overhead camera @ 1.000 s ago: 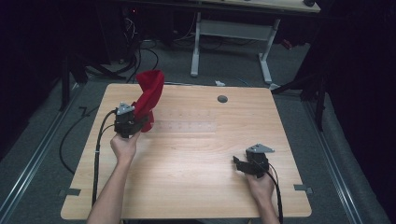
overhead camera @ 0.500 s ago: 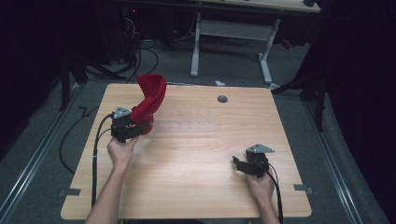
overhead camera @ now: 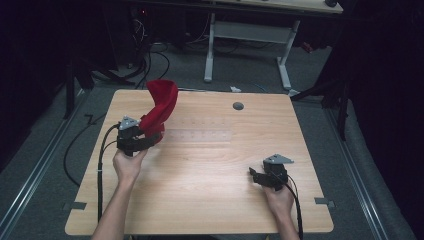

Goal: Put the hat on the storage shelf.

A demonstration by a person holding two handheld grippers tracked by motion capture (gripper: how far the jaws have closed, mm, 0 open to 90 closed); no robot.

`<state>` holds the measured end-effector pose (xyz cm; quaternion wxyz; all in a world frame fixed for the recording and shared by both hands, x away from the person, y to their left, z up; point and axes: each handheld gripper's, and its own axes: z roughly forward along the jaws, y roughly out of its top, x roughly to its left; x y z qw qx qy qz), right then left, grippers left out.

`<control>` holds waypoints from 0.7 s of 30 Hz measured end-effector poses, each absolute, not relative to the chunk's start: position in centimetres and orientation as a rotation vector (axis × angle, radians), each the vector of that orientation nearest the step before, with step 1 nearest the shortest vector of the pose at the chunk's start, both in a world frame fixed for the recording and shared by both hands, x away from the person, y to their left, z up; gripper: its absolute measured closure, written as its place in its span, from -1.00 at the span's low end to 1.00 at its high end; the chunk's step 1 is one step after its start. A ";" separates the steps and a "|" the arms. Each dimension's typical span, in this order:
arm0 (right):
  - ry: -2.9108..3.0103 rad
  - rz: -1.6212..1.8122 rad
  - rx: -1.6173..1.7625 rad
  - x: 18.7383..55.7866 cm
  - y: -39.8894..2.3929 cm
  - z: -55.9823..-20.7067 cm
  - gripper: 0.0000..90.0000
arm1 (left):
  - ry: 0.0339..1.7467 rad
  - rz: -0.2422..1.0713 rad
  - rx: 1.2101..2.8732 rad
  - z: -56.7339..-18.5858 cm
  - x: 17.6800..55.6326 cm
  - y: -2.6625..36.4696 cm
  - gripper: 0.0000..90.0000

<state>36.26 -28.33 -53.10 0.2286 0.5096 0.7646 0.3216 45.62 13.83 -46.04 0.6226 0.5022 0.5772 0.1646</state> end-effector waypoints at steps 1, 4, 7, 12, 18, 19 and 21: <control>2.105 0.886 1.405 36.3 -28.3 -53.1 -0.22 | 1.318 0.384 1.164 -46.1 45.5 13.8 -0.14; 2.106 0.886 1.404 36.2 -28.3 -53.1 -0.22 | 1.314 0.388 1.165 -46.0 45.2 13.9 -0.14; 2.106 0.886 1.404 36.2 -28.3 -53.1 -0.22 | 1.306 0.399 1.190 -45.9 44.7 13.9 -0.17; 2.106 0.886 1.405 36.2 -28.3 -53.1 -0.22 | 1.293 0.407 1.184 -45.6 44.1 13.9 -0.20; 2.106 0.886 1.405 36.2 -28.3 -53.1 -0.22 | 1.313 0.411 1.175 -45.9 43.7 14.5 -0.23; 2.106 0.886 1.404 36.2 -28.3 -53.1 -0.22 | 1.314 0.414 1.176 -46.0 43.5 14.5 -0.23; 2.106 0.886 1.405 36.2 -28.3 -53.1 -0.22 | 1.314 0.419 1.189 -46.0 43.3 14.6 -0.23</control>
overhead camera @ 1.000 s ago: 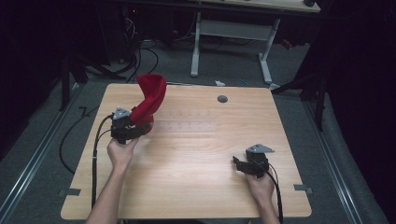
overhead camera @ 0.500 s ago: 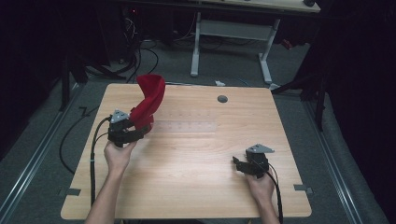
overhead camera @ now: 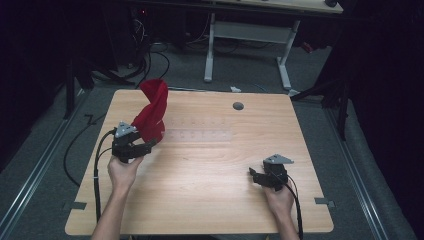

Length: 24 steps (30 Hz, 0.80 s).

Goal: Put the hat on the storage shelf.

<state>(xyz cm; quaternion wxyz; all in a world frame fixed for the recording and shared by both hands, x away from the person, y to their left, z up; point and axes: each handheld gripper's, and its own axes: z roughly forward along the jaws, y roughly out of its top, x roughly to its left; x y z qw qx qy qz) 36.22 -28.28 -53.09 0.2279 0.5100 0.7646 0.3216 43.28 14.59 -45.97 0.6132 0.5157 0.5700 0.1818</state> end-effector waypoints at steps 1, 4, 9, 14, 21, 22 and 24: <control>2.106 0.885 1.405 36.2 -28.3 -53.1 -0.22 | 1.314 0.427 1.195 -46.0 43.2 14.6 -0.24; 2.106 0.885 1.405 36.2 -28.3 -53.1 -0.22 | 1.309 0.429 1.201 -45.9 42.7 14.6 -0.22; 2.106 0.886 1.404 36.2 -28.3 -53.1 -0.22 | 1.339 0.477 1.211 -46.1 42.2 14.8 -0.17; 2.106 0.886 1.405 36.2 -28.3 -53.1 -0.22 | 1.338 0.464 1.190 -45.9 41.6 15.2 -0.17; 2.105 0.886 1.406 36.2 -28.3 -53.1 -0.22 | 1.321 0.459 1.195 -45.6 40.6 15.2 -0.18; 2.105 0.886 1.406 36.2 -28.3 -53.1 -0.22 | 1.320 0.460 1.195 -45.6 40.5 15.2 -0.18; 2.105 0.886 1.407 36.2 -28.3 -53.1 -0.22 | 1.320 0.459 1.191 -45.6 40.2 15.2 -0.18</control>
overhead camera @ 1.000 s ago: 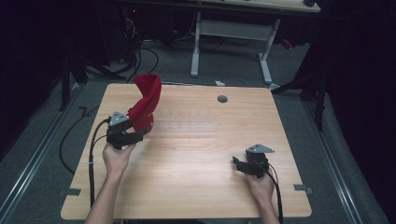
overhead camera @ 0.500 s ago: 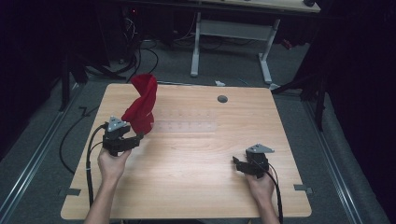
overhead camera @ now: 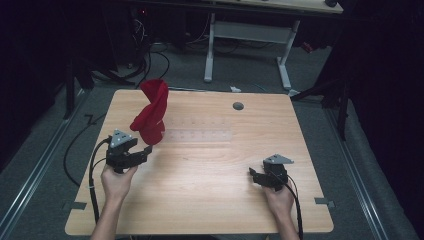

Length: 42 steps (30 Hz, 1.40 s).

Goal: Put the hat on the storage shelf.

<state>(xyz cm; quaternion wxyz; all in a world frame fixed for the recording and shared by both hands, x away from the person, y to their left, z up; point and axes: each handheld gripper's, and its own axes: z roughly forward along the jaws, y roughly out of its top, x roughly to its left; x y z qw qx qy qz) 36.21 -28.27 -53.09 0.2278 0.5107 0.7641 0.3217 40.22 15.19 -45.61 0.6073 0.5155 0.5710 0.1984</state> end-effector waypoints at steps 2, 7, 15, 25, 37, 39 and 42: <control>2.104 0.886 1.407 36.2 -28.3 -53.1 -0.22 | 1.316 0.456 1.180 -45.6 39.9 15.3 -0.19; 2.103 0.886 1.409 36.2 -28.2 -53.1 -0.23 | 1.310 0.453 1.171 -45.5 39.3 15.4 -0.20; 2.105 0.887 1.406 36.2 -28.2 -53.1 -0.23 | 1.315 0.446 1.178 -46.0 38.7 15.3 -0.20; 2.105 0.887 1.406 36.2 -28.2 -53.1 -0.23 | 1.302 0.477 1.217 -47.2 37.9 14.6 -0.20; 2.104 0.887 1.407 36.2 -28.2 -53.1 -0.23 | 1.300 0.452 1.242 -48.3 37.3 13.8 -0.21; 2.104 0.887 1.407 36.2 -28.2 -53.1 -0.23 | 1.301 0.447 1.243 -48.4 37.2 13.7 -0.21; 2.104 0.887 1.408 36.2 -28.2 -53.1 -0.23 | 1.304 0.436 1.236 -48.6 37.1 13.7 -0.21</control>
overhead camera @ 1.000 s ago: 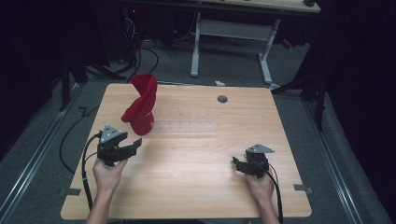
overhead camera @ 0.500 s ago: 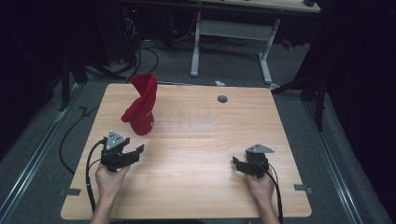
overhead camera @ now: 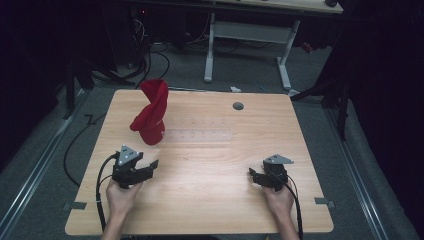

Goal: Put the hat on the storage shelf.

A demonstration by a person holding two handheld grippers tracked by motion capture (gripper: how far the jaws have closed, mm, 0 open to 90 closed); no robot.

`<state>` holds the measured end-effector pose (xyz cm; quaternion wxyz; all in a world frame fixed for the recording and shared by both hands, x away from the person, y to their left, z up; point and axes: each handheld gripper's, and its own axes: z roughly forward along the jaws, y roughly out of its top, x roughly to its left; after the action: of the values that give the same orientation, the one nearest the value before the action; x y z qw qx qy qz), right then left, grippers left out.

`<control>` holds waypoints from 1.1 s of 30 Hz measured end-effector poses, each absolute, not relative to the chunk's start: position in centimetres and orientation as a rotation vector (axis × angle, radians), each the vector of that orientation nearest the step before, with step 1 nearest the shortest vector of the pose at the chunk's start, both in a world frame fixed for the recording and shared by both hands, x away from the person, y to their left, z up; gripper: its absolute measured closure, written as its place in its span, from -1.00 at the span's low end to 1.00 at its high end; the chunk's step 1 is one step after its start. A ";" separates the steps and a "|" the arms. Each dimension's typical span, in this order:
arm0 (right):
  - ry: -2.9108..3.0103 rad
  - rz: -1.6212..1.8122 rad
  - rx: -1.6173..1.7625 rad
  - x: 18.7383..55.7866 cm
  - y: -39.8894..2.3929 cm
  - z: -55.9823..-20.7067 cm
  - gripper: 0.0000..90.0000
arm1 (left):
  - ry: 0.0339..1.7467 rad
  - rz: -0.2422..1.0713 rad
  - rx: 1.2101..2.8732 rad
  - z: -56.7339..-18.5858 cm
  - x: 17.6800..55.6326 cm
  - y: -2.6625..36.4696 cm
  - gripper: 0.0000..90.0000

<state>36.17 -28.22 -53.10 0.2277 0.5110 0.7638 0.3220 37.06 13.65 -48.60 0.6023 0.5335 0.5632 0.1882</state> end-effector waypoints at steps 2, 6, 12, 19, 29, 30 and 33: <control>2.104 0.887 1.408 36.2 -28.2 -53.1 -0.23 | 1.307 0.430 1.240 -48.8 37.0 13.6 -0.21; 2.104 0.887 1.408 36.2 -28.2 -53.1 -0.23 | 1.314 0.424 1.245 -49.2 36.9 13.4 -0.22; 2.103 0.886 1.408 36.2 -28.2 -53.1 -0.23 | 1.316 0.414 1.263 -49.6 36.9 13.2 -0.23; 2.103 0.886 1.409 36.1 -28.2 -53.1 -0.23 | 1.328 0.403 1.276 -50.6 36.7 12.6 -0.24; 2.103 0.886 1.407 36.1 -28.2 -53.1 -0.23 | 1.351 0.390 1.287 -51.8 36.7 12.1 -0.24; 2.103 0.886 1.407 36.1 -28.2 -53.1 -0.23 | 1.356 0.394 1.293 -52.0 36.8 12.1 -0.23; 2.103 0.886 1.406 36.1 -28.2 -53.1 -0.23 | 1.361 0.405 1.311 -52.5 36.9 11.8 -0.23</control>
<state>36.14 -28.20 -53.10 0.2284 0.5108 0.7639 0.3217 36.86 11.77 -52.55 0.5683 0.5580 0.5796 0.1723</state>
